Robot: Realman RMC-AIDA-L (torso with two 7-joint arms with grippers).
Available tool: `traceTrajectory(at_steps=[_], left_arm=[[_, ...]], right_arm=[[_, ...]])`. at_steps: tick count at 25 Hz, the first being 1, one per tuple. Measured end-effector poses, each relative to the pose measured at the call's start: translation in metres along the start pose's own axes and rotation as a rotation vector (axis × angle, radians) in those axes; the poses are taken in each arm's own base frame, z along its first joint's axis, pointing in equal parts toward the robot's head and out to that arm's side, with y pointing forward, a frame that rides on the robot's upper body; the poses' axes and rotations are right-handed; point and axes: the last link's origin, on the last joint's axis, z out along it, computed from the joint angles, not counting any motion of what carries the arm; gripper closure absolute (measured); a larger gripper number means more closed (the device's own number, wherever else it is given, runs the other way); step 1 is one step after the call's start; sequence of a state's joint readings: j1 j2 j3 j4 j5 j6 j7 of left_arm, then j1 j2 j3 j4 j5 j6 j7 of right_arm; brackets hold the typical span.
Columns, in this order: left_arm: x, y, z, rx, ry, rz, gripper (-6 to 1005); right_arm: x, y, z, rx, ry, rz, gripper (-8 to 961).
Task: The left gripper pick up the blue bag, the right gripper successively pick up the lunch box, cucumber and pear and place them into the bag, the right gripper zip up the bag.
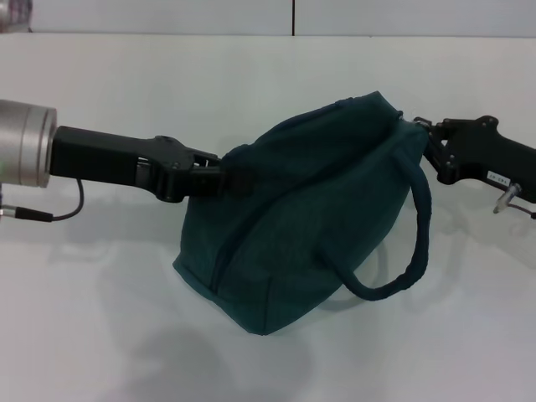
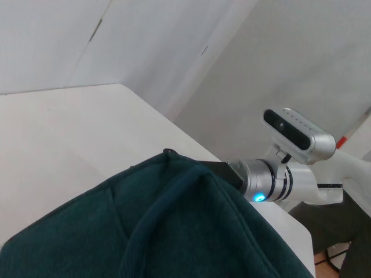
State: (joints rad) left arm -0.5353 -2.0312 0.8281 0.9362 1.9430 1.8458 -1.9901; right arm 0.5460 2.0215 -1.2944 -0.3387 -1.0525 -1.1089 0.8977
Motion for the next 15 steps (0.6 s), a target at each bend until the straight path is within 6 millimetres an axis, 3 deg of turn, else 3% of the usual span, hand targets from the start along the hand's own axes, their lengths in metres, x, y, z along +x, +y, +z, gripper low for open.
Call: traceTrajectory(at_steps=[9, 14, 15], left_arm=[[0.002, 0.003, -0.001, -0.027, 0.073, 0.001, 857], [0.000, 0.006, -0.008, -0.031, 0.156, 0.029, 855], [-0.001, 0.006, -0.010, -0.031, 0.168, 0.035, 818]], right_arm=[[0.001, 0.004, -0.006, -0.022, -0.016, 0.077, 935], [-0.001, 0.003, -0.026, -0.002, -0.104, 0.120, 769], [-0.001, 0.003, -0.030, 0.001, -0.120, 0.126, 736]])
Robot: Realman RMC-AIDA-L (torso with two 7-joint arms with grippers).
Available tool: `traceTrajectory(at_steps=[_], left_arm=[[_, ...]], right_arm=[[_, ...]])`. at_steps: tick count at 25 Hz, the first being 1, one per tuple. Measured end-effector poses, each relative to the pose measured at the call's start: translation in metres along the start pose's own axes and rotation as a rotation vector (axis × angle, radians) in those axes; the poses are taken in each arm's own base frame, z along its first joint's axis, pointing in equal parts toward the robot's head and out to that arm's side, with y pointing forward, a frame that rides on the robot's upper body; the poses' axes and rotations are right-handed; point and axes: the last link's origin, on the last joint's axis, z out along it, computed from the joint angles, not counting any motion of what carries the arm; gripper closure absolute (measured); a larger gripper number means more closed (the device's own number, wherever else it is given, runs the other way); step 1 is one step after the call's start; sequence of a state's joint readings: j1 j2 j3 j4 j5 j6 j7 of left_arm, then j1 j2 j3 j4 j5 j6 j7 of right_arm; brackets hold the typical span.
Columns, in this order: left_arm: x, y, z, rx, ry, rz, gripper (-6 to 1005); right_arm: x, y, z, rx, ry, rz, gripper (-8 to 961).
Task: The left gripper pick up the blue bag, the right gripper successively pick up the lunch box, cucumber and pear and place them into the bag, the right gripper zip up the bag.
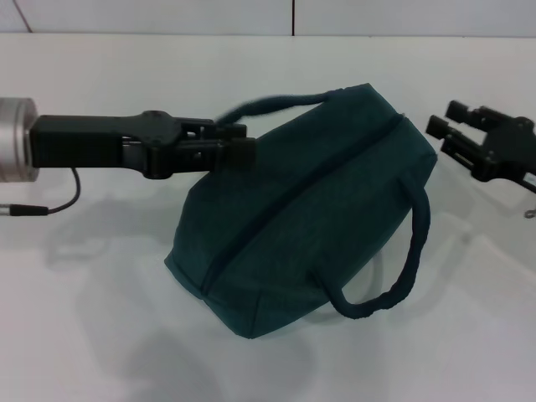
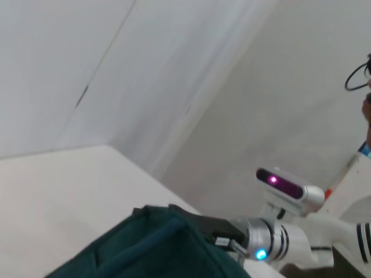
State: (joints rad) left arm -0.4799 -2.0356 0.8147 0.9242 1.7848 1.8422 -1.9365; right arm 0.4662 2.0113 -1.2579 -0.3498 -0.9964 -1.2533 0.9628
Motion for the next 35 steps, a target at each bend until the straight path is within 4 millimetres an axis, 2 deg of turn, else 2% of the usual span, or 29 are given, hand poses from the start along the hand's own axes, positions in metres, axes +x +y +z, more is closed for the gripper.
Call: traceTrajectory(at_steps=[6, 11, 13, 19, 22, 27, 35], left_arm=[[-0.004, 0.002, -0.009, -0.004, 0.090, 0.042, 597], [-0.007, 0.000, -0.018, 0.011, 0.207, 0.092, 425], [-0.009, 0.000, -0.018, 0.008, 0.236, 0.127, 427], [-0.019, 0.009, -0.008, -0.050, 0.294, 0.316, 429], [-0.024, 0.014, -0.003, -0.072, 0.312, 0.397, 429], [-0.034, 0.020, 0.007, -0.127, 0.292, 0.427, 429], [-0.043, 0.025, 0.018, -0.185, 0.234, 0.443, 429]], right_arm=[[-0.003, -0.005, -0.024, 0.048, -0.079, 0.031, 558], [-0.006, 0.002, -0.037, 0.013, -0.134, 0.038, 385], [-0.013, 0.011, -0.041, -0.046, -0.189, 0.010, 309], [-0.042, 0.040, -0.045, -0.288, -0.347, -0.063, 318], [-0.051, 0.051, -0.044, -0.411, -0.364, -0.083, 317], [-0.059, 0.061, -0.036, -0.605, -0.240, -0.046, 315], [-0.064, 0.065, -0.017, -0.782, 0.009, 0.011, 313]])
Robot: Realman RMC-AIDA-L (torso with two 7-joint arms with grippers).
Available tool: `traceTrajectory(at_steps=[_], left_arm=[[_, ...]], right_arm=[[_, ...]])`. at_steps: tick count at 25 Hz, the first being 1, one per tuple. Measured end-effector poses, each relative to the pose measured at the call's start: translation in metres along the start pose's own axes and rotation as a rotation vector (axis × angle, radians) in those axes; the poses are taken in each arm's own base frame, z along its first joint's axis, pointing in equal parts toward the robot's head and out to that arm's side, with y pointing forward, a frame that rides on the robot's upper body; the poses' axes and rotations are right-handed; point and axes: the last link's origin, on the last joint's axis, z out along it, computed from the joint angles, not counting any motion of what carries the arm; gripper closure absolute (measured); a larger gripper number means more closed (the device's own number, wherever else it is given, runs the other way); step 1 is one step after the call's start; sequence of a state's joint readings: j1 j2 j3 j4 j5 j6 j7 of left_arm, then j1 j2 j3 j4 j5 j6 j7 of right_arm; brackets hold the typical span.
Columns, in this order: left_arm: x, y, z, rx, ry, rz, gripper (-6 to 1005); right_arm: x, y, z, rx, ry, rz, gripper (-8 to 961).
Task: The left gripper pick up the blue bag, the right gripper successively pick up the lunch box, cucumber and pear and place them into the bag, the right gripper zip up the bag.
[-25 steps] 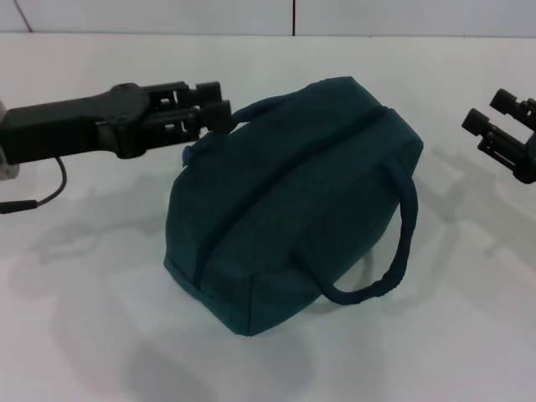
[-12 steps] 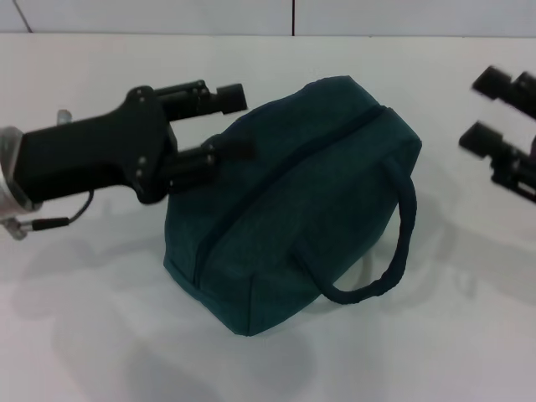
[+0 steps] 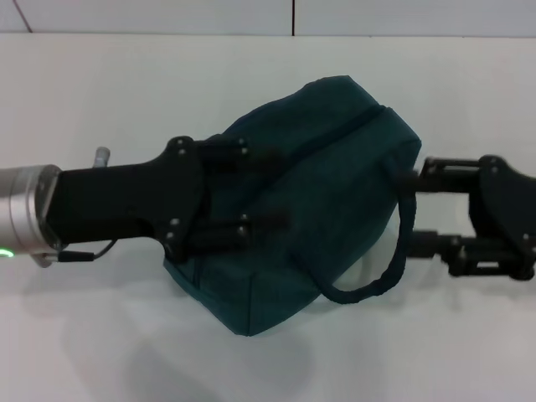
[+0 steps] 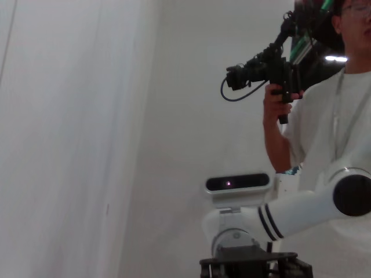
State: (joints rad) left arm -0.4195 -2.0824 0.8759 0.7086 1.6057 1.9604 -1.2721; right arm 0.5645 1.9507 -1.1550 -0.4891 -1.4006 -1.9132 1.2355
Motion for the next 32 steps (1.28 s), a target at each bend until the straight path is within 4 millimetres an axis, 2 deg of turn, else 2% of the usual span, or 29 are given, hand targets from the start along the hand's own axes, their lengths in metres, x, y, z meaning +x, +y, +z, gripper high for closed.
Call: traceTrajectory(at_steps=[9, 32], left_arm=[[-0.007, 0.003, 0.003, -0.013, 0.001, -0.012, 429], [-0.009, 0.003, 0.000, 0.004, 0.003, 0.003, 429]], right_arm=[[0.000, -0.005, 0.015, -0.077, 0.091, 0.019, 310], [0.002, -0.005, 0.017, -0.083, 0.106, 0.019, 318]])
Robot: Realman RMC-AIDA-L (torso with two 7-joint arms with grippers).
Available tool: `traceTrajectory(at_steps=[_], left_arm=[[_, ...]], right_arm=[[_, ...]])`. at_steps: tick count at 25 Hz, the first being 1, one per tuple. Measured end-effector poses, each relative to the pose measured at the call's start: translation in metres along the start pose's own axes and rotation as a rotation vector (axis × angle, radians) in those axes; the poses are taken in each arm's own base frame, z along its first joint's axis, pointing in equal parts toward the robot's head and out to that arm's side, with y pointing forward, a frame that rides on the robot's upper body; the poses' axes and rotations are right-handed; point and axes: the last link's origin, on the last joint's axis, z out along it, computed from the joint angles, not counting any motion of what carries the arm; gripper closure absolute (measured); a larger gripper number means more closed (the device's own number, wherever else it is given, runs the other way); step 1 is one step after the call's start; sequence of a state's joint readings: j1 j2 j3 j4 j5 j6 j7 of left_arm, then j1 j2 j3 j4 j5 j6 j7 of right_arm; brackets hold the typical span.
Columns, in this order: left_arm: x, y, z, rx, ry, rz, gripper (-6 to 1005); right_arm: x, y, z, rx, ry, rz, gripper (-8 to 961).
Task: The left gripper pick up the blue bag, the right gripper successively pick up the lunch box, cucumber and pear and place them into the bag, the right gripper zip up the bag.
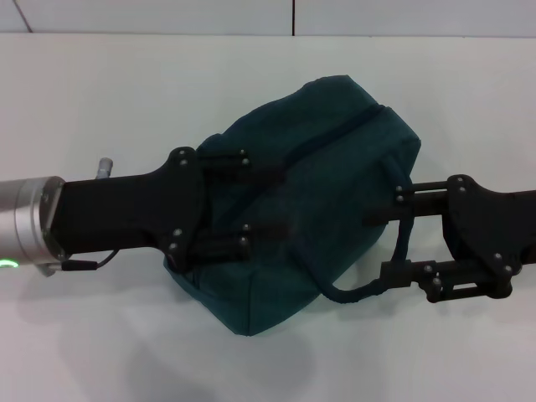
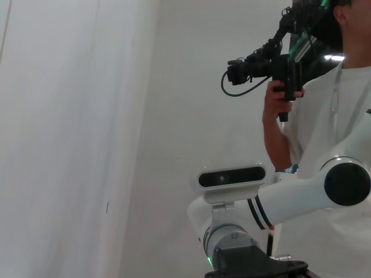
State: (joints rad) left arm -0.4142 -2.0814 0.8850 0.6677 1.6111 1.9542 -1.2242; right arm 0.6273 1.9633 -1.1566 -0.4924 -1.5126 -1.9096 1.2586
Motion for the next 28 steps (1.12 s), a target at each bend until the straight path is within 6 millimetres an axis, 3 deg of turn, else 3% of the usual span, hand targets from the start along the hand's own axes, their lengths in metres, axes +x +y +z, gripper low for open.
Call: traceTrajectory(at_steps=[28], left_arm=[[-0.002, 0.003, -0.007, 0.038, 0.026, 0.018, 429]], right_arm=[[0.002, -0.003, 0.013, -0.022, 0.023, 0.004, 318]])
